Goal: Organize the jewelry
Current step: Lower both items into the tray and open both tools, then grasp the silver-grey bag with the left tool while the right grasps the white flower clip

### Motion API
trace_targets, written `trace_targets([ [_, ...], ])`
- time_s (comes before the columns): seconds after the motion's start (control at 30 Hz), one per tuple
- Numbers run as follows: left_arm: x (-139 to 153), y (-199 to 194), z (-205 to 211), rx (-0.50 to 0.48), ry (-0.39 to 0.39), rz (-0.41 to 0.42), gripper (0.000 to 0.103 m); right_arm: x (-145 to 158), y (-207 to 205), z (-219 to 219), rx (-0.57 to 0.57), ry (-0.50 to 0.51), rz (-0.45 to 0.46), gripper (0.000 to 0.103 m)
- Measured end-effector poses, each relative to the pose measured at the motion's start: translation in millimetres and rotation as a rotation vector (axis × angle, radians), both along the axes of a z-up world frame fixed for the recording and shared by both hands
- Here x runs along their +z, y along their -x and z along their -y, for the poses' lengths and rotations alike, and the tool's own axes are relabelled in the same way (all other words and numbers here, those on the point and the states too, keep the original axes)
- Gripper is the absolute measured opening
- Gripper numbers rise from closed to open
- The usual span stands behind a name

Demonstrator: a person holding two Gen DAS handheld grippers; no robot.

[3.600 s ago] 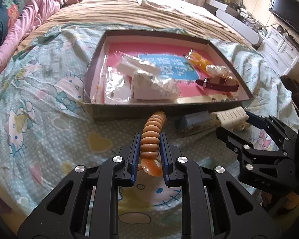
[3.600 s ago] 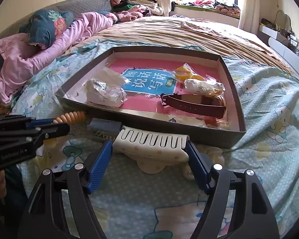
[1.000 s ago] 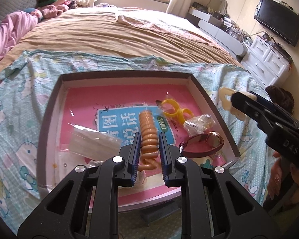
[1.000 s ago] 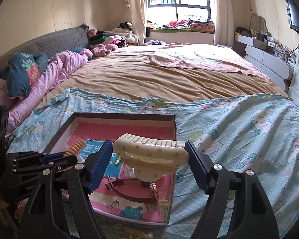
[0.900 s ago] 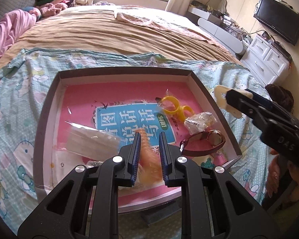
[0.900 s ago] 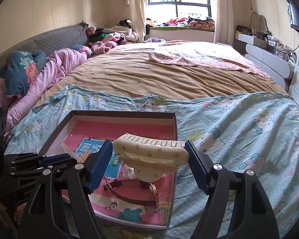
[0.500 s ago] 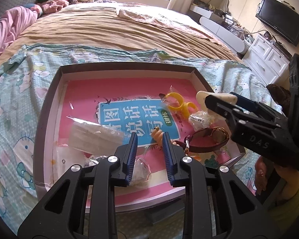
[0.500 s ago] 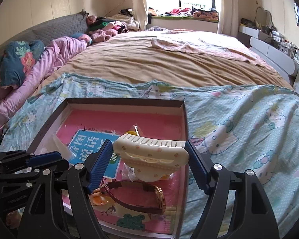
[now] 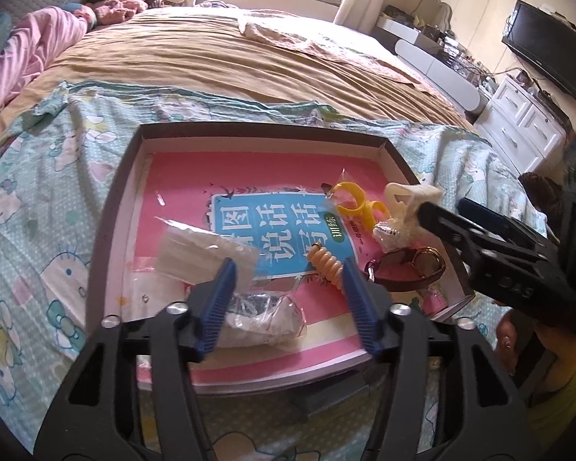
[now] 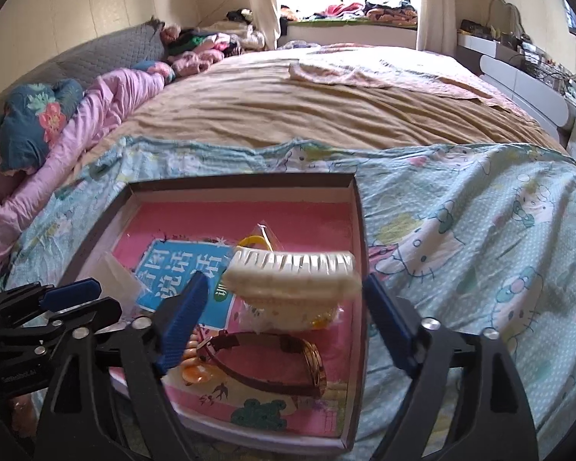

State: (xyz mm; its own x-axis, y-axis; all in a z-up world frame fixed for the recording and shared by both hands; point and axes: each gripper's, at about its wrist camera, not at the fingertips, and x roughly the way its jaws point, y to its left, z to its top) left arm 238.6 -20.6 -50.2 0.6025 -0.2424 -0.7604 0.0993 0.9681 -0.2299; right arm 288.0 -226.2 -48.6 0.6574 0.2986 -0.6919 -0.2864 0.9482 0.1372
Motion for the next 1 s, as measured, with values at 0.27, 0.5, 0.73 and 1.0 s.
trace_targets([
  [0.27,17,18,-8,0.044,-0.009,0.048,0.077,26,36,15,0.0,-0.018,0.048,0.09],
  [0.5,22,36,-10,0.054,-0.021,0.054,0.088,34,72,22,0.028,-0.002,0.072,0.093],
  [0.73,9,51,-8,0.051,-0.046,0.004,0.089,19,97,23,0.047,0.023,0.034,0.093],
  [1.0,-16,60,-6,0.053,-0.021,-0.081,0.089,-18,108,22,0.061,0.033,-0.054,0.091],
])
